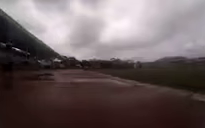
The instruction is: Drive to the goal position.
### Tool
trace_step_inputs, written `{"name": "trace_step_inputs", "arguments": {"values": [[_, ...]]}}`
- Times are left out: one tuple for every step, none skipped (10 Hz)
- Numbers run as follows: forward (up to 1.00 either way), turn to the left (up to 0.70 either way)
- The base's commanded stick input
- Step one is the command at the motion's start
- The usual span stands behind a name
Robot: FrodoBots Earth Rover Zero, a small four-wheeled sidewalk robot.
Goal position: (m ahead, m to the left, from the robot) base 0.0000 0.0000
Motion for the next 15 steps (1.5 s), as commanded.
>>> {"name": "trace_step_inputs", "arguments": {"values": [[0.5, 0.0], [0.5, 0.0], [0.5, 0.0], [0.5, 0.0], [0.5, 0.0], [0.5, 0.0], [0.5, 0.0], [0.5, 0.0], [0.5, 0.0], [0.5, 0.0], [0.5, 0.0], [0.5, 0.0], [0.5, 0.08], [0.5, 0.13], [0.5, 0.15]]}}
